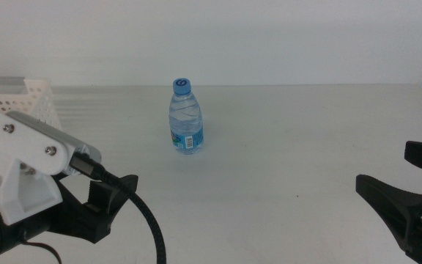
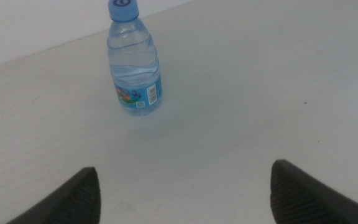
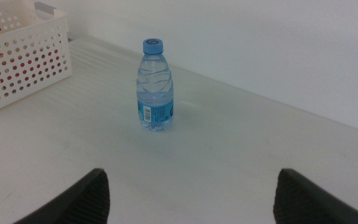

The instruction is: Use arms to grab the bottles and put them into the dustbin to the left of the table.

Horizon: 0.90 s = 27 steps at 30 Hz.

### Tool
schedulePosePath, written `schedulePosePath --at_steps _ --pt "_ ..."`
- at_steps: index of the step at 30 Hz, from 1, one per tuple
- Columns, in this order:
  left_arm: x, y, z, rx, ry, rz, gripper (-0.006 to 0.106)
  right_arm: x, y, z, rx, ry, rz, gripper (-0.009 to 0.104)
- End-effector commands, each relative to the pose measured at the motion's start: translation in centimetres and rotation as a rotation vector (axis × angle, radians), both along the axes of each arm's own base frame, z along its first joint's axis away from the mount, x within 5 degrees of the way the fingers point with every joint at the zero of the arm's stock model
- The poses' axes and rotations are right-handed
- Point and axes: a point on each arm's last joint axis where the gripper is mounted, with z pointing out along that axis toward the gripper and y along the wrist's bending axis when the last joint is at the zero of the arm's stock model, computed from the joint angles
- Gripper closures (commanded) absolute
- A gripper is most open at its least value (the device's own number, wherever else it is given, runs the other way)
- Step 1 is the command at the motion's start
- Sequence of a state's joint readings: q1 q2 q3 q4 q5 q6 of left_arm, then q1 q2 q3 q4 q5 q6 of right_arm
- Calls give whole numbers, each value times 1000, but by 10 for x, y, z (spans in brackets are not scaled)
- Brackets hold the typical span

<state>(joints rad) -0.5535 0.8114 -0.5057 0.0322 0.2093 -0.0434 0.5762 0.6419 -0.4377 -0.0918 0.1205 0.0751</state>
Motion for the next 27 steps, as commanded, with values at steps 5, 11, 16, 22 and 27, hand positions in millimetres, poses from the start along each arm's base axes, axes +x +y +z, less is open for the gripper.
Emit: schedulePosePath --at_steps 5,11,16,22,27 --pt "4 -3 18 -66 -116 -6 10 1 1 17 41 -93 11 22" --pt "22 -15 16 -104 -178 -13 10 1 1 17 41 -93 11 22" --pt "42 -28 9 -130 -212 -18 10 1 1 17 41 -93 11 22" --pt "61 -40 -8 -148 -207 -12 10 1 1 17 41 -93 11 22" --pt "74 -46 -23 -155 -202 6 10 1 1 17 41 -93 11 22"
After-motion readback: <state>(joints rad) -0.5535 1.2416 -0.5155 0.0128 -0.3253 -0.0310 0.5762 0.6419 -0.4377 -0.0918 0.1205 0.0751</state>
